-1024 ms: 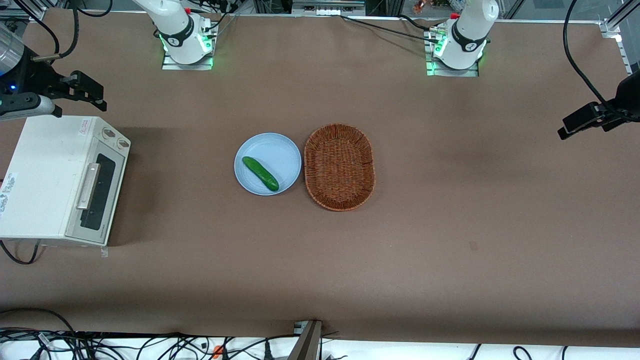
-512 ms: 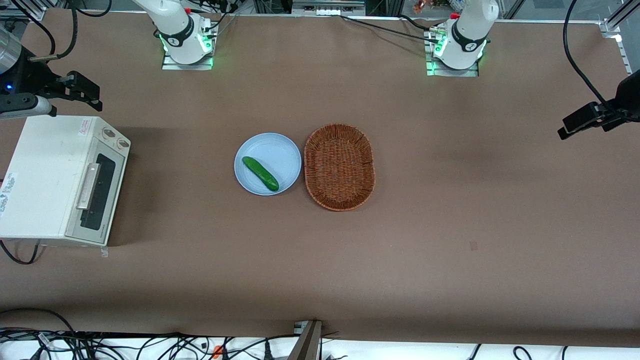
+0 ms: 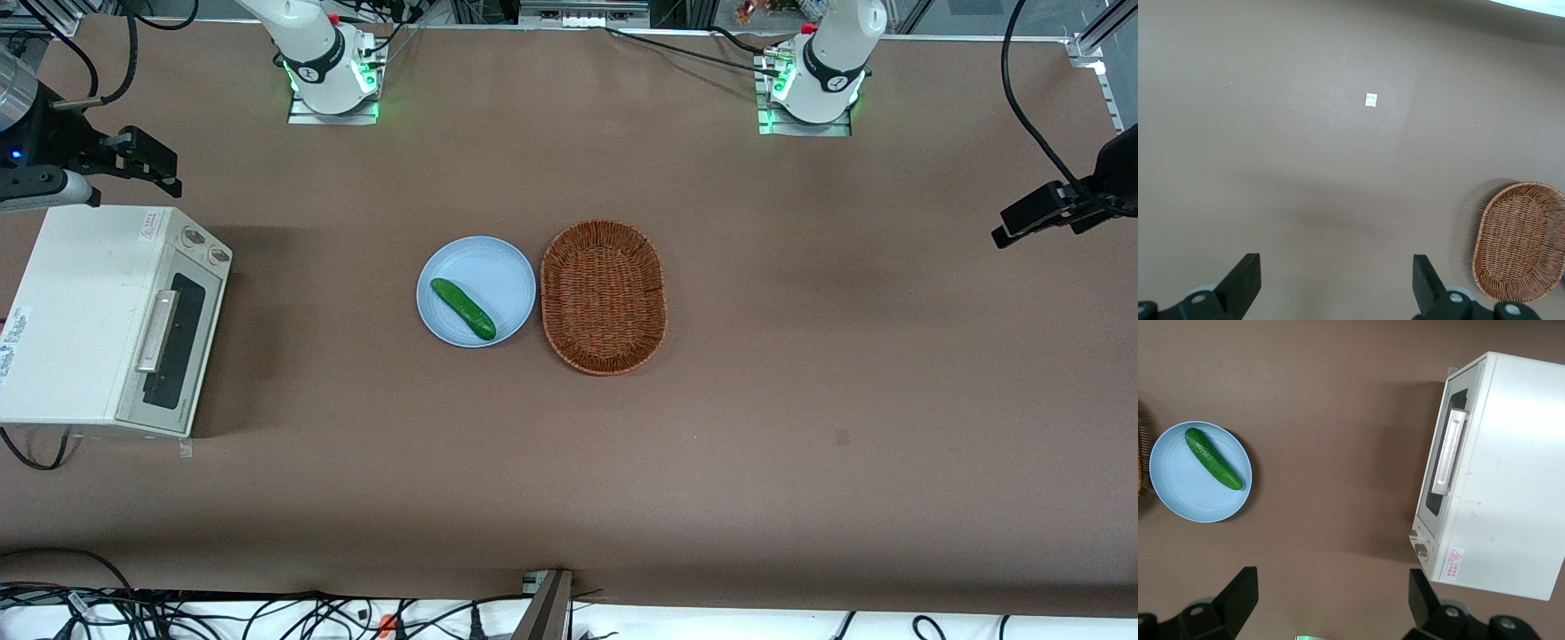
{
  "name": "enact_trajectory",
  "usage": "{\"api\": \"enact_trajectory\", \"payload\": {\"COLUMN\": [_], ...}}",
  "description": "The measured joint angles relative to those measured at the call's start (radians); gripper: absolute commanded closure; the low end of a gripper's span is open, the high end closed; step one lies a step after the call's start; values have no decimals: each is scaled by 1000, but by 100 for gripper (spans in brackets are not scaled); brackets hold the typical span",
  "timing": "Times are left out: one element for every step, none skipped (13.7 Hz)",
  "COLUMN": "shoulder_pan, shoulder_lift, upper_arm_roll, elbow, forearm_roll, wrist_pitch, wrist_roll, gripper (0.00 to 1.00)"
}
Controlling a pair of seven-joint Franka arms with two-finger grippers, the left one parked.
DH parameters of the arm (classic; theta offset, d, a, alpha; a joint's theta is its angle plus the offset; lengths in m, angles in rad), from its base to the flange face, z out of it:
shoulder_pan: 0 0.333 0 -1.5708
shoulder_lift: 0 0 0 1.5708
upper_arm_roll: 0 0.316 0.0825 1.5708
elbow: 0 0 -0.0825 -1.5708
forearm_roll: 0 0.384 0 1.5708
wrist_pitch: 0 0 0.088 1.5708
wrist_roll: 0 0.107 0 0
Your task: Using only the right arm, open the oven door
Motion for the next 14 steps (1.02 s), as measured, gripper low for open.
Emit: {"api": "enact_trajectory", "payload": {"shoulder_pan": [0,0,0,0,0,0,0,0,0,0,0,0,0,0], "shoulder_lift": [0,0,0,0,0,0,0,0,0,0,0,0,0,0], "upper_arm_roll": [0,0,0,0,0,0,0,0,0,0,0,0,0,0], "elbow": [0,0,0,0,0,0,0,0,0,0,0,0,0,0], "forearm_roll": [0,0,0,0,0,0,0,0,0,0,0,0,0,0], "wrist_pitch": [0,0,0,-1,-1,-2,-3,-3,-3,-4,-4,-4,-4,-4], "wrist_roll": [0,0,0,0,0,0,-1,-1,-1,-2,-6,-14,-23,-28], "gripper": [0,0,0,0,0,0,0,0,7,16,27,43,59,75]}}
